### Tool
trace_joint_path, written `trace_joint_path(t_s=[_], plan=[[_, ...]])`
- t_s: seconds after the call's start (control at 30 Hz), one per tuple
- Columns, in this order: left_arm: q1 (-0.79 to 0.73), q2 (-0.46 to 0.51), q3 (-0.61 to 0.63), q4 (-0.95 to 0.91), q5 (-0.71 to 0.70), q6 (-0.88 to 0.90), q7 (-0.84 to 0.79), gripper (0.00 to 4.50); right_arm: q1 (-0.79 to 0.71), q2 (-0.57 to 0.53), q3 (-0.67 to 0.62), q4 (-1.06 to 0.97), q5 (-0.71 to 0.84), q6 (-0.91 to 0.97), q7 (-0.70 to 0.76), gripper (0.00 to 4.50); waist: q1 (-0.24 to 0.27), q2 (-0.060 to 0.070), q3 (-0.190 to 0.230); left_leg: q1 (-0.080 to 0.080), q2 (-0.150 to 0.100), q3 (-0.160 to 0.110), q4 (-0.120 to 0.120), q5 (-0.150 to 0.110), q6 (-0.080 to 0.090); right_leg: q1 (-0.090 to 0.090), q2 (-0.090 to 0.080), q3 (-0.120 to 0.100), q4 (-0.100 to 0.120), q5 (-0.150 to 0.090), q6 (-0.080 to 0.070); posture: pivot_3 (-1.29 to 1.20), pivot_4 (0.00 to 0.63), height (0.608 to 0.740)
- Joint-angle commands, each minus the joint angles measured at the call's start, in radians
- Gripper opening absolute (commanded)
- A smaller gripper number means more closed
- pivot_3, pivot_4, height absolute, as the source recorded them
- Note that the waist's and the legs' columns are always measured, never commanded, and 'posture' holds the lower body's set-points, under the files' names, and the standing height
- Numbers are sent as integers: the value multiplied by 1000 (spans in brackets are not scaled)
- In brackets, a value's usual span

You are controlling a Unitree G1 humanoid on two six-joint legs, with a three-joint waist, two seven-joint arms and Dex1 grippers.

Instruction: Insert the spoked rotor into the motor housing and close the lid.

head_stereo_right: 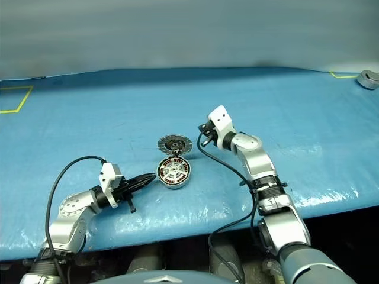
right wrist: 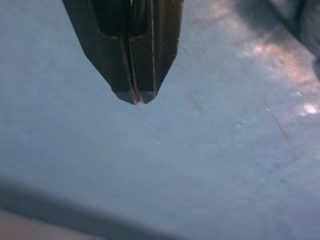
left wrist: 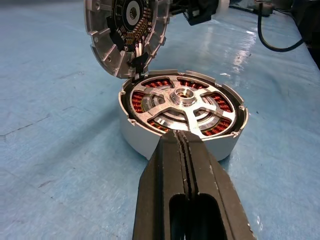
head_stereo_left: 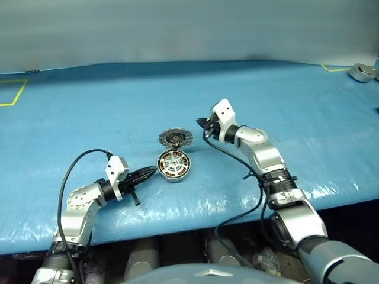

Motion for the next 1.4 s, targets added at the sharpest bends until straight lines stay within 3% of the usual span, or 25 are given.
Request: trace_joint_path(t_s=[0.03,0.37,0.57,1.0,1.27,1.4], plan=[[24,7,34,-44,-20,-10,10,0,-53,17,-15,8,53,-10,96,28,2,0,0,0,0,0,0,0,0,0,0,0,0,0,0,0,150,740],[57,10,53,-59,-21,-3,30,0,13,-34,103,-180,97,94,380,28,3,1,1,0,0,-1,0,0,0,-1,0,-2,1,-2,1,0,150,740],[54,11,52,-49,-22,-1,34,0,128,-98,182,-341,77,128,421,28,3,1,1,0,0,-1,0,0,0,-1,0,-2,1,-2,1,0,150,740],[27,19,46,-30,-18,9,25,0,265,-107,243,-382,8,106,315,28,2,1,0,1,0,0,2,0,0,0,0,-2,1,-6,0,0,150,740],[20,2,26,-25,-9,4,25,0,306,-17,101,-443,100,94,168,28,3,1,0,2,0,0,2,0,0,2,0,-1,1,-6,0,0,150,740],[12,-24,15,-11,-2,-7,34,0,348,-4,107,-527,60,49,90,884,5,1,0,1,0,0,2,0,0,1,0,-1,1,-6,0,0,150,740]])
